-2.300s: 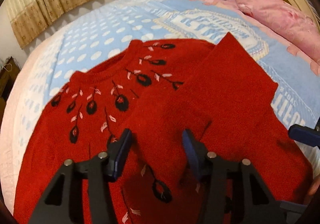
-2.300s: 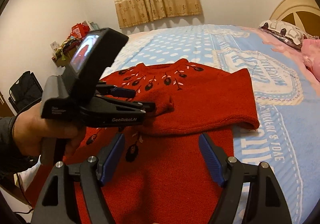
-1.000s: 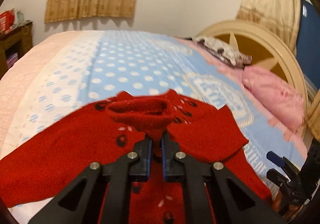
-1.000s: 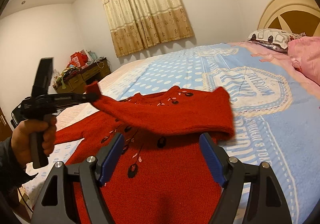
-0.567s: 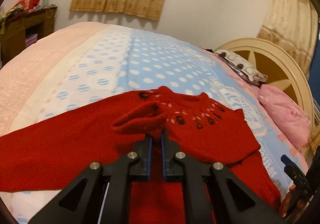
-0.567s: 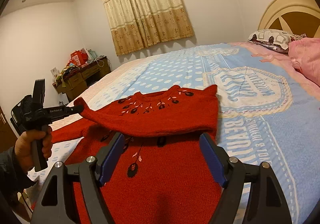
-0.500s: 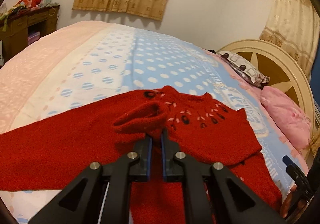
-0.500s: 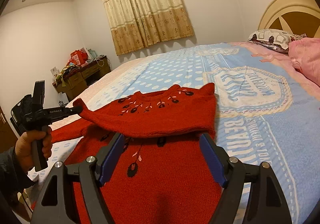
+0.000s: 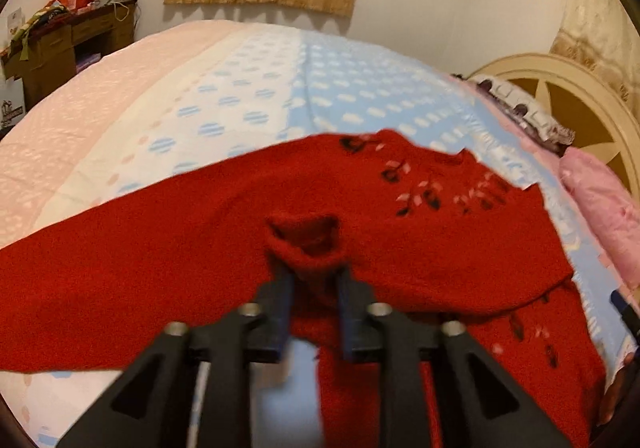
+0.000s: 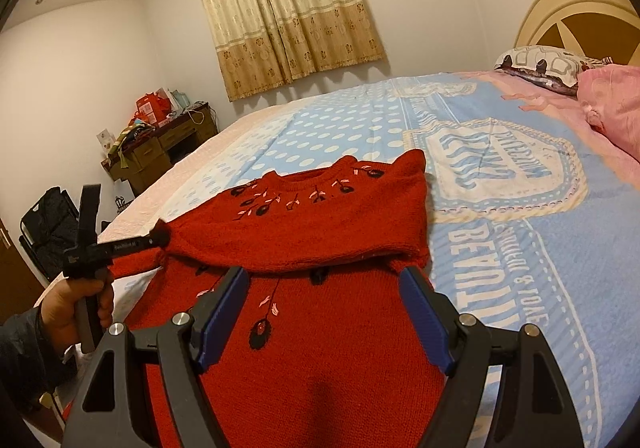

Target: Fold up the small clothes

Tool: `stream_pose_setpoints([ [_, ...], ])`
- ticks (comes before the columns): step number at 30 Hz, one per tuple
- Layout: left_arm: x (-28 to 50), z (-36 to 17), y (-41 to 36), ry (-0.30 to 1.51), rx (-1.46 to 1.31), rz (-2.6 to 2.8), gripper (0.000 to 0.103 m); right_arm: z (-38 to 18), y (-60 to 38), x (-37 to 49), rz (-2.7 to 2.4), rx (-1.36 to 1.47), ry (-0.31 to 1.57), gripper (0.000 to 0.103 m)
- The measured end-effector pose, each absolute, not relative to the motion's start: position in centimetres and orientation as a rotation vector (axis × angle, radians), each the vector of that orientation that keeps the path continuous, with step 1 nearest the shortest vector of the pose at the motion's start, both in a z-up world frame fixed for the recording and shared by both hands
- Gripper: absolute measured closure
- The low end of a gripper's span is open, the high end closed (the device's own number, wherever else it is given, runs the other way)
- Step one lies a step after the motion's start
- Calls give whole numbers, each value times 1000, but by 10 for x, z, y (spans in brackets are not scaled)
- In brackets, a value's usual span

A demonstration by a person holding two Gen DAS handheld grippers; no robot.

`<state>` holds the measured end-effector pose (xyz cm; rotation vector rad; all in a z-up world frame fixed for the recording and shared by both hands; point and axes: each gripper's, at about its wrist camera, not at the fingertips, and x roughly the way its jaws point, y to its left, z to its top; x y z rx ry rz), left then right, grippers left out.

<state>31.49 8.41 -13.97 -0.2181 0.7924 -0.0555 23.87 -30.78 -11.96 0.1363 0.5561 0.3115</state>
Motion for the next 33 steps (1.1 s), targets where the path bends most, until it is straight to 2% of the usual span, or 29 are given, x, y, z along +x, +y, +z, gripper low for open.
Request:
stream_pose_setpoints([
  [2, 308, -140, 90, 787, -212, -40, 53, -120, -308, 239, 310, 137, 560, 24],
  [4, 300, -139, 94, 793, -198, -42, 50, -120, -308, 240, 308, 139, 563, 24],
  [6, 295, -138, 97, 804, -176, -41, 40, -121, -308, 241, 307, 139, 565, 24],
  [9, 283, -135, 103, 799, -124, -29, 40, -121, -307, 242, 303, 136, 567, 24],
  [18, 280, -112, 103, 746, -173, -68, 30, -106, -305, 245, 275, 111, 582, 24],
  [21, 294, -110, 93, 725, -108, -43, 29, -92, -288, 259, 265, -8, 650, 24],
  [25, 309, -121, 85, 751, -93, -41, 29, -89, -271, 288, 342, -23, 700, 24],
  [28, 313, -133, 76, 787, -77, -45, 29, -109, -249, 318, 395, -106, 753, 24],
  [31, 308, -144, 70, 833, -51, -58, 29, -145, -249, 347, 257, -221, 939, 24],
  [33, 303, -147, 67, 844, -38, -77, 29, -164, -274, 355, 222, -164, 1036, 24],
])
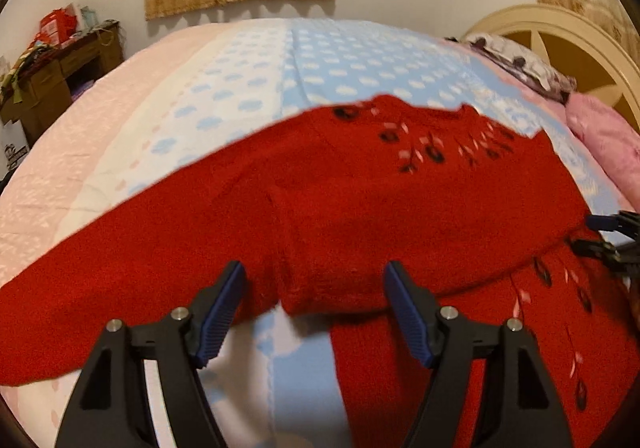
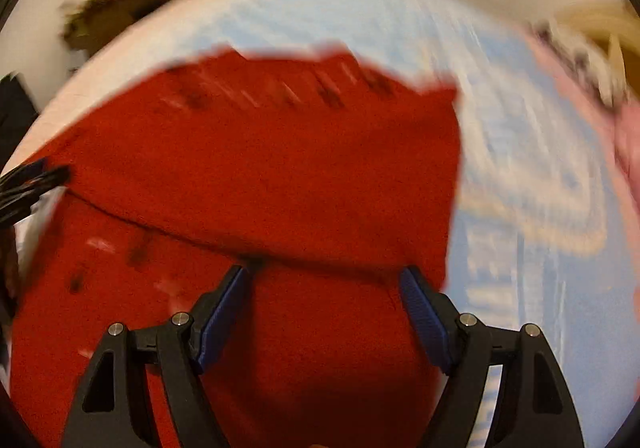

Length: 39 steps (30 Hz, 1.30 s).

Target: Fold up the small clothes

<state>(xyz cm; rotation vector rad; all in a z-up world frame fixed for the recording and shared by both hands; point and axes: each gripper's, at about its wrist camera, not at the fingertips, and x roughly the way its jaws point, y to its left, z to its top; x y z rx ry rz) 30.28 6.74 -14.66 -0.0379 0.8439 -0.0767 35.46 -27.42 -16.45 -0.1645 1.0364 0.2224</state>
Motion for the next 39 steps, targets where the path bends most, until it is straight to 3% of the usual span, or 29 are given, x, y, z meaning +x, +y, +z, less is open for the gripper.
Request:
stream_pose_setpoints([
  [7, 293, -143, 68, 845, -45, -89, 24, -150, -308, 328, 191, -126, 1029, 24],
  [13, 293, -136, 78, 801, -54, -24, 23, -108, -284, 326, 334, -121, 882, 24],
  [16, 299, -143, 86, 841, -80, 15, 18, -120, -274, 343, 376, -133, 888, 24],
  [20, 298, -154, 85, 902, -74, 2, 16, -163, -290, 366, 320, -130, 1033, 25],
  [25, 279, -151, 80, 907, -65, -34, 16, -152, -290, 322, 273, -214, 1019, 24],
  [32, 242, -141, 75, 874, -79, -79, 15, -135, -276, 209, 242, -312, 858, 24],
  [39, 212, -129, 91, 830, -89, -59, 15, -152, -246, 134, 288, -431, 741, 24],
])
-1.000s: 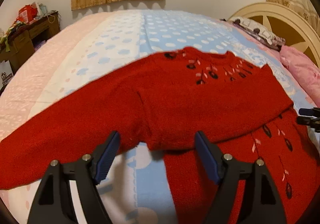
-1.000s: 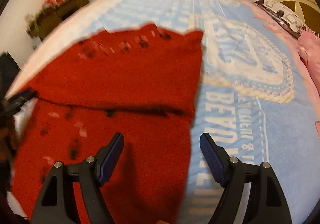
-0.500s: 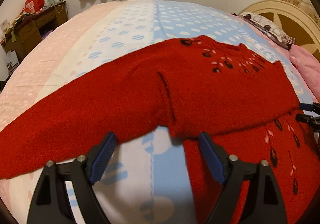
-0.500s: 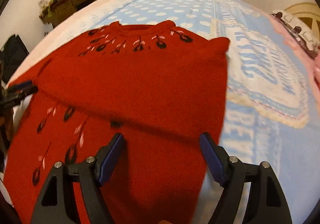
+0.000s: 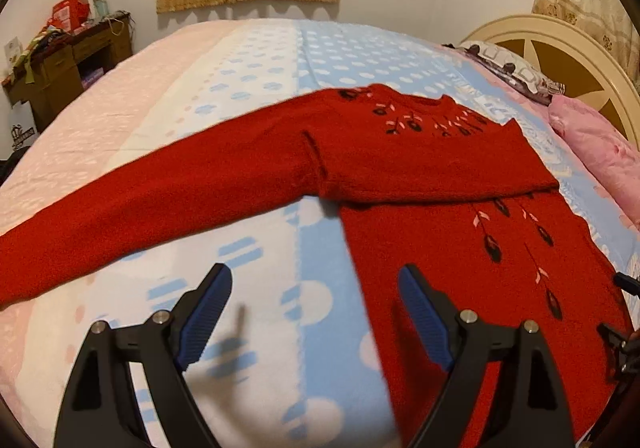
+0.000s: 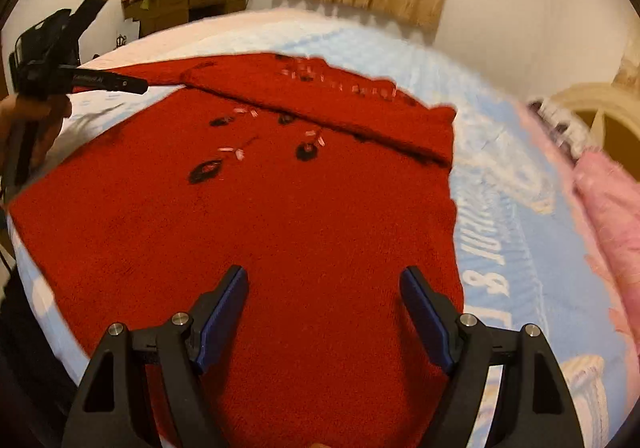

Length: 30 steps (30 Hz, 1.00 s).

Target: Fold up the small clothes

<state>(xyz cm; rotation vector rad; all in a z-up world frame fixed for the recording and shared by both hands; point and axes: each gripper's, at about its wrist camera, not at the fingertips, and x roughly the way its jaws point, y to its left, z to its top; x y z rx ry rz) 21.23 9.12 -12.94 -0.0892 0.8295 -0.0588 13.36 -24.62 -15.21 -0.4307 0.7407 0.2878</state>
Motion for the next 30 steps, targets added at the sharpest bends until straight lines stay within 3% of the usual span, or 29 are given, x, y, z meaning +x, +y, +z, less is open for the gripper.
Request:
stream_pose_setpoints([
  [5, 195, -119, 119, 804, -99, -5, 15, -127, -226, 130, 341, -426, 749, 24],
  [9, 184, -112, 156, 758, -107, 111, 2, -114, -185, 131, 426, -385, 707, 24],
  [14, 176, -114, 210, 746, -146, 238, 2, -161, -146, 131, 448, -510, 784, 24],
  [17, 172, -114, 249, 737, -147, 345, 2, -163, -158, 119, 457, -409, 790, 24],
  [23, 175, -117, 321, 730, -207, 519, 2, -144, -155, 119, 542, -440, 867, 24],
  [30, 192, -138, 363, 746, -382, 506, 6, -95, -130, 135, 575, -452, 710, 24],
])
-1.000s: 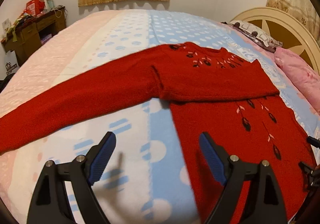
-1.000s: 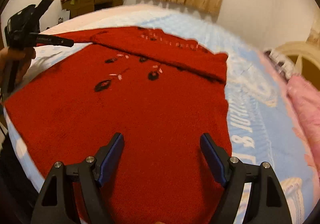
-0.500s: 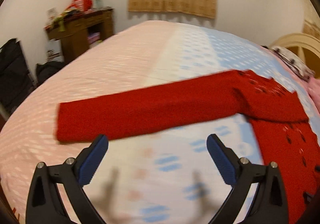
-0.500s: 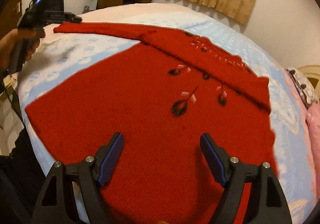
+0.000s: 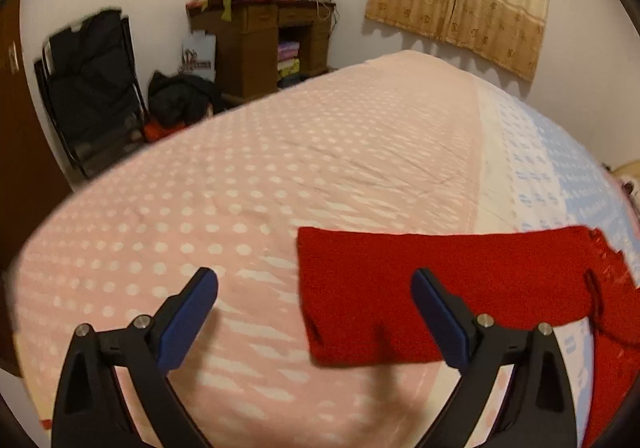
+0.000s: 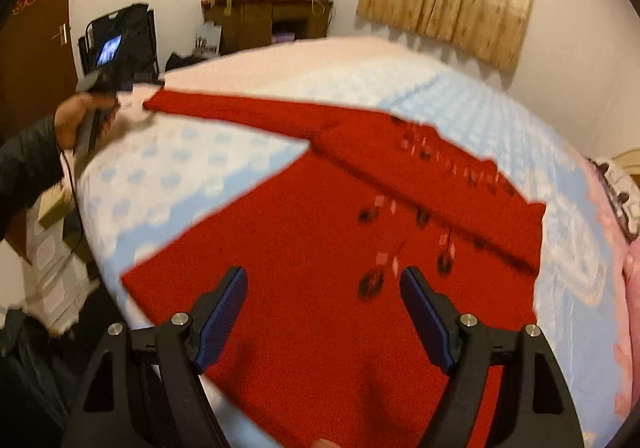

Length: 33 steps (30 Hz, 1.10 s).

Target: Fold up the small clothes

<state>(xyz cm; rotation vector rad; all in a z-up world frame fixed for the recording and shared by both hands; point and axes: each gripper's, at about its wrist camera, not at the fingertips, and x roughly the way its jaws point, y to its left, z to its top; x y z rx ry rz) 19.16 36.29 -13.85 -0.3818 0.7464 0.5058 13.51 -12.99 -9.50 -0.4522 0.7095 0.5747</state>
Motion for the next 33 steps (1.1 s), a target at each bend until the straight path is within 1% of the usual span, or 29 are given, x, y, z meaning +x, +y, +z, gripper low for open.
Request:
stream_pose_setpoints([
  [2, 194, -144, 365, 765, -413, 498, 12, -90, -120, 141, 590, -420, 690, 24],
  [4, 203, -151, 364, 790, -410, 484, 14, -91, -110, 142, 617, -403, 668, 24],
  [5, 208, -155, 364, 803, -409, 486, 18, -94, -103, 143, 628, -411, 661, 24],
  [8, 213, -158, 361, 829, -384, 487, 19, -102, -85, 151, 628, -468, 661, 24],
  [10, 217, -158, 359, 836, -371, 470, 26, -105, -80, 160, 620, -482, 665, 24],
  [11, 219, -158, 357, 846, -362, 455, 32, -106, -79, 165, 617, -475, 673, 24],
  [12, 221, -158, 355, 854, -354, 444, 45, -106, -79, 172, 615, -457, 680, 24],
  [13, 222, -158, 354, 864, -338, 435, 52, -106, -80, 176, 611, -441, 686, 24],
  [15, 221, -158, 353, 871, -323, 432, 83, -105, -83, 188, 594, -399, 693, 24],
  [20, 222, -153, 353, 874, -340, 402, 91, -103, -87, 210, 567, -318, 718, 24],
  [26, 217, -137, 347, 842, -331, 409, 91, -100, -91, 220, 565, -294, 717, 24],
  [33, 220, -106, 317, 790, -201, 415, 92, -84, -107, 239, 534, -285, 706, 24],
])
